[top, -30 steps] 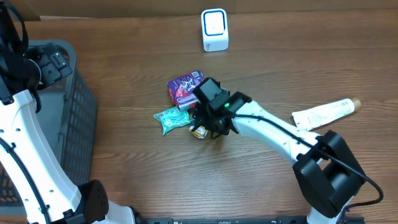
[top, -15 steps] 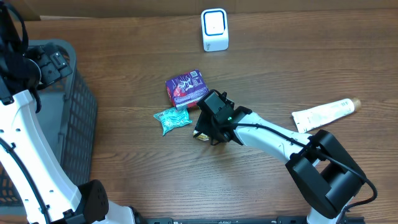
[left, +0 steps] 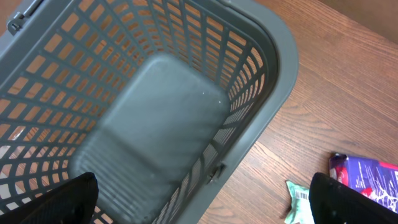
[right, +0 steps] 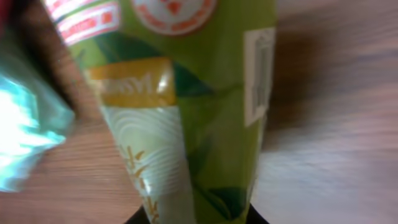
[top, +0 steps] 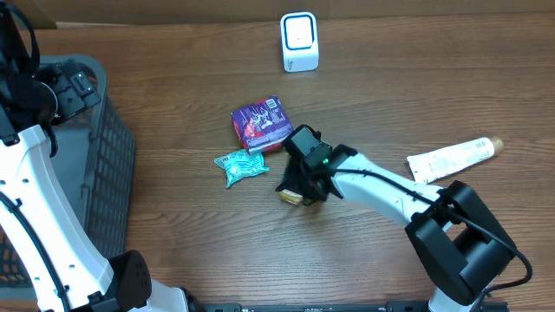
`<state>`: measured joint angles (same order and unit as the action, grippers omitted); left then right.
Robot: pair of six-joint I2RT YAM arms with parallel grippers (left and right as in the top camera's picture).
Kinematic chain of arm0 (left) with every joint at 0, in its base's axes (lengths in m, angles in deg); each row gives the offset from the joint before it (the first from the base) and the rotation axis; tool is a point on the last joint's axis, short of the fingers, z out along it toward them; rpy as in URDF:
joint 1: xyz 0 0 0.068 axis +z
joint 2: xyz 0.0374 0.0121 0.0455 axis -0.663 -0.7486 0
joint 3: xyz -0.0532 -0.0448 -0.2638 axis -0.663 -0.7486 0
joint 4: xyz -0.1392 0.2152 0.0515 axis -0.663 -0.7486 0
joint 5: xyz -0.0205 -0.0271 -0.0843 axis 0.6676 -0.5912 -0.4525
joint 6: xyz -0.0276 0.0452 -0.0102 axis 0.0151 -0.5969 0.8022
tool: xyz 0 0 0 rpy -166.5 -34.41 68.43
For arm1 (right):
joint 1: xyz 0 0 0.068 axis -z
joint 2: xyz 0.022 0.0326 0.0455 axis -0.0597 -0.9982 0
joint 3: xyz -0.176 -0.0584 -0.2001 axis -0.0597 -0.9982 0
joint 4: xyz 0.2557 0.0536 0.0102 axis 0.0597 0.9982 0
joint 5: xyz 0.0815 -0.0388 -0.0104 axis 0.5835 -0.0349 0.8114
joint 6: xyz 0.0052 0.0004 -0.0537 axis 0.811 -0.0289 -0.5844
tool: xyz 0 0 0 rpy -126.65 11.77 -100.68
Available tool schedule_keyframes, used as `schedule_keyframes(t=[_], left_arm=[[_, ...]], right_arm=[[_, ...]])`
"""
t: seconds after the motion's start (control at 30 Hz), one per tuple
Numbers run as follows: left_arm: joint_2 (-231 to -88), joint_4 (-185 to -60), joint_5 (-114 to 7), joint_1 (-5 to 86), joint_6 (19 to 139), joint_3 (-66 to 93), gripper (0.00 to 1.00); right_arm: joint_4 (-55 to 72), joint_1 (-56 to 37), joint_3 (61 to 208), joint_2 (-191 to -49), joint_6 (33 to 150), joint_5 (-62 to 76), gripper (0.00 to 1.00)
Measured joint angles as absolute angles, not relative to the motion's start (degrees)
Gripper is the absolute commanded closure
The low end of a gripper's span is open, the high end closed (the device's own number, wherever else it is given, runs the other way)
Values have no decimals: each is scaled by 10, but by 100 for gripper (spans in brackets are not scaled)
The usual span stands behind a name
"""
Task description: Scan the item barcode
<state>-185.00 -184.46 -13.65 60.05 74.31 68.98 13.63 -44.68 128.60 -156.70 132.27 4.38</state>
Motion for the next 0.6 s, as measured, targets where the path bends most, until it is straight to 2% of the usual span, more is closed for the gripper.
schedule_keyframes(t=[0.2, 0.43, 0.5, 0.6], left_arm=[[-1850, -1844, -136, 601, 743, 690, 0], [-1850, -1845, -136, 601, 743, 690, 1], [-1850, -1845, -137, 601, 743, 690, 0], [-1850, -1845, -137, 601, 743, 690, 0]], right_arm=[[395, -441, 1389, -1566, 1232, -77, 89], [476, -440, 1413, -1575, 1189, -230, 89], [477, -440, 1413, -1596, 1179, -247, 84], [479, -441, 1413, -1644, 1168, -260, 64]])
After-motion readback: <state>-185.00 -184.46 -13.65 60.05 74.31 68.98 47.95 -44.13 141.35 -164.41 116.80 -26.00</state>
